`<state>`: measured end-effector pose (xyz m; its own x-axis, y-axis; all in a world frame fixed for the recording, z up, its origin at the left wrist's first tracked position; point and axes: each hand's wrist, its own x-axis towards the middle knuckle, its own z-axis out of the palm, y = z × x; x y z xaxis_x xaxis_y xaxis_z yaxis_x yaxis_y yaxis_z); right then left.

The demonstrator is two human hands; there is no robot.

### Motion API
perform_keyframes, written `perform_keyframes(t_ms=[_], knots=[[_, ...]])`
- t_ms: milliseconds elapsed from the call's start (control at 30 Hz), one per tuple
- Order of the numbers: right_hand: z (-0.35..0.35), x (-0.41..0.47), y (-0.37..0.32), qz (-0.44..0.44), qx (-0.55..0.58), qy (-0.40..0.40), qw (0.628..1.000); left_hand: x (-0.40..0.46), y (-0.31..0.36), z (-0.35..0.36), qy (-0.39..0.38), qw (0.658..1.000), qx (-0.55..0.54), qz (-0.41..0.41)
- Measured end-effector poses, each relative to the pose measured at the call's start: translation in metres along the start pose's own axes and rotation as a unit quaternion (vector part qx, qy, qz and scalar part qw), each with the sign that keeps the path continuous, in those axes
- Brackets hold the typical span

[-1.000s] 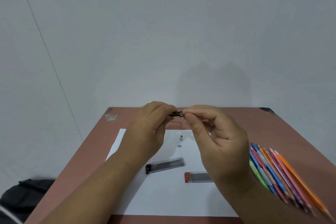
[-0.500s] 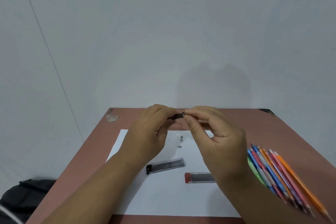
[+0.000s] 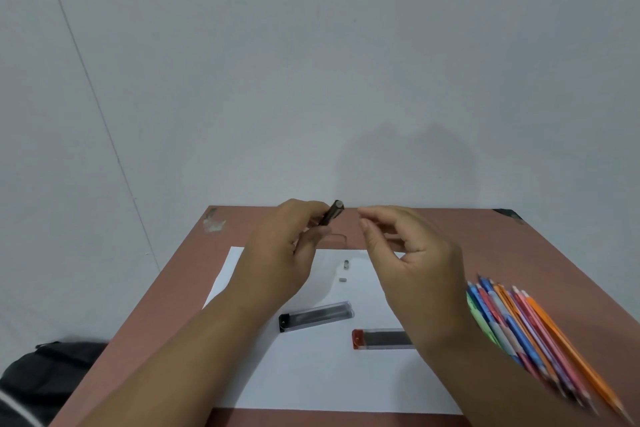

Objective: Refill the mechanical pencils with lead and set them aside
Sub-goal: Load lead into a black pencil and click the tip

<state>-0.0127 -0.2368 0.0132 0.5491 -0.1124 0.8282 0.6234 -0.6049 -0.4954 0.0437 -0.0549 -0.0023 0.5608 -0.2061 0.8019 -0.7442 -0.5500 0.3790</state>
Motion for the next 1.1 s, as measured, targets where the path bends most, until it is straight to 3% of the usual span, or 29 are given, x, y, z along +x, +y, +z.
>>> perform_keyframes(t_ms=[100,200,333,467,733,900,1100], knots=[[0.000,0.002,0.004,0.100,-0.035,-0.061,0.992,0.000,0.000,-0.001,0.014,0.998,-0.014,-0.052],[0.001,0.003,0.012,0.178,-0.119,-0.186,0.959,0.000,0.000,-0.002,0.024,0.995,-0.023,-0.098],[0.006,0.000,0.017,0.176,-0.168,-0.319,0.916,0.000,-0.005,-0.003,0.030,0.993,-0.011,-0.118],[0.013,-0.003,0.018,0.159,-0.190,-0.357,0.901,0.001,-0.012,-0.002,0.008,0.994,0.035,-0.100],[0.017,-0.002,0.016,0.141,-0.200,-0.335,0.910,0.001,-0.017,-0.002,-0.012,0.994,0.057,-0.091],[0.010,0.003,0.012,0.090,-0.088,-0.158,0.979,0.001,-0.019,-0.001,-0.011,0.992,0.078,-0.097],[0.010,0.001,0.013,0.028,-0.085,-0.091,0.992,0.000,-0.017,-0.001,-0.015,0.993,0.085,-0.082]])
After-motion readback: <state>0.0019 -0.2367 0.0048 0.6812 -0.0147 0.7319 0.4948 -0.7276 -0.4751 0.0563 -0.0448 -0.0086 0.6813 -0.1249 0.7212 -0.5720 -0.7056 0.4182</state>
